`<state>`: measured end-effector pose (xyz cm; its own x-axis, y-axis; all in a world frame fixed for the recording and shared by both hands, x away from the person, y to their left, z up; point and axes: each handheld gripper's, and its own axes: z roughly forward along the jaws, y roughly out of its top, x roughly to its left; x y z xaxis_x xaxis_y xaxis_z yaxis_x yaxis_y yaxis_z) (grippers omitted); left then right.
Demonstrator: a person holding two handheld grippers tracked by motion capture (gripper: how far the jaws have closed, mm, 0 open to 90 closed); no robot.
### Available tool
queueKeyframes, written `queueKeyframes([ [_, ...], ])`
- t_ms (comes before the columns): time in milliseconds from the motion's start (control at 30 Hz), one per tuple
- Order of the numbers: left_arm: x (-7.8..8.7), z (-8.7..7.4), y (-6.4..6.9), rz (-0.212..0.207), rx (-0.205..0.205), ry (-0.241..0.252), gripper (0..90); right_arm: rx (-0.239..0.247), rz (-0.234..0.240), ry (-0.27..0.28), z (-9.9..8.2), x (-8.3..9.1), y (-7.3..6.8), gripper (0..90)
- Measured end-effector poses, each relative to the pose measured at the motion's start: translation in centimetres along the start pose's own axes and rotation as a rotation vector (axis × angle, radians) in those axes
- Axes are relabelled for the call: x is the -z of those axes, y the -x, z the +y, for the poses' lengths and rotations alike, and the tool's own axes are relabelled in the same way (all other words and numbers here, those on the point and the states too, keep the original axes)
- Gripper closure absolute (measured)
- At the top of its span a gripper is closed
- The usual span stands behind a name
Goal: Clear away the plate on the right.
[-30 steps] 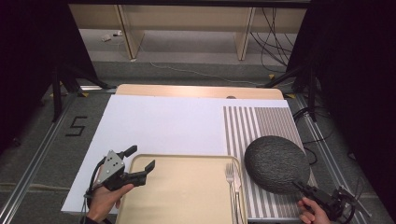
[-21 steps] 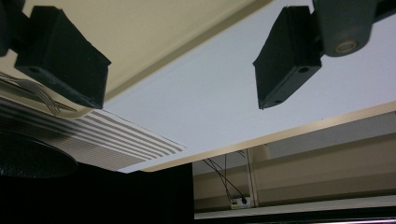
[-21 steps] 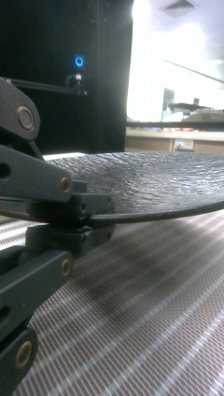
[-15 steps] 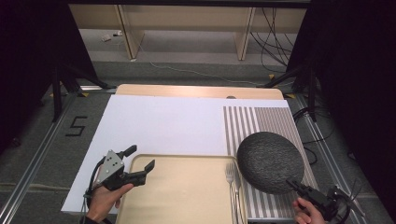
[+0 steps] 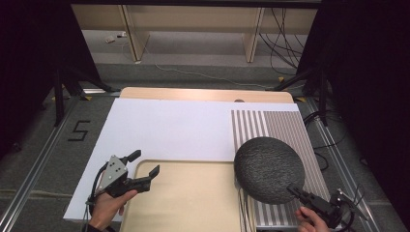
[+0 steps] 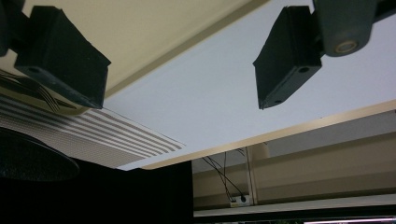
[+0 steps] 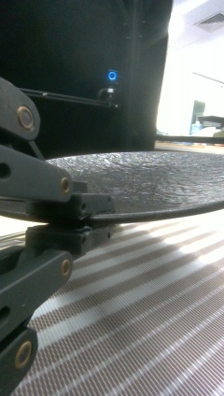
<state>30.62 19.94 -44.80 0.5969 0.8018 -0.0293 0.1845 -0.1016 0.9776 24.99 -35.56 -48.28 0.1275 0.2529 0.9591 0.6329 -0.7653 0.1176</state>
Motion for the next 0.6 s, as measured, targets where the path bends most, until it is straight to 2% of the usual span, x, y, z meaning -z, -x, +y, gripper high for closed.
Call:
queueKeyframes([
  [267,0.0,0.0,0.1,-0.004,0.0,0.0,17.1,0.026,-0.005,-0.057,-1.2,-1.0,-0.4,86.5],
  [300,0.0,0.0,0.1,-0.002,0.0,-0.001,17.0,0.025,-0.011,-0.077,-1.3,-1.0,-0.5,86.6],
  [467,-0.1,0.0,0.1,-0.004,-0.005,-0.002,17.0,0.05,-0.001,-0.101,-1.9,-1.7,-0.8,86.5],
  [500,-0.1,-0.1,0.1,-0.004,-0.005,-0.002,17.0,0.047,-0.01,-0.127,-2.0,-1.7,-0.9,86.5],
  [533,-0.1,0.0,0.1,-0.004,-0.006,-0.002,17.0,0.065,0.0,-0.117,-2.1,-2.0,-0.7,86.5],
  [567,0.0,0.0,0.1,-0.005,-0.005,-0.002,17.0,0.065,-0.005,-0.135,-2.1,-2.0,-0.8,86.6],
  [600,0.0,0.0,0.1,-0.004,-0.004,-0.001,17.0,0.04,-0.018,-0.157,-2.3,-2.0,-1.0,86.5],
])
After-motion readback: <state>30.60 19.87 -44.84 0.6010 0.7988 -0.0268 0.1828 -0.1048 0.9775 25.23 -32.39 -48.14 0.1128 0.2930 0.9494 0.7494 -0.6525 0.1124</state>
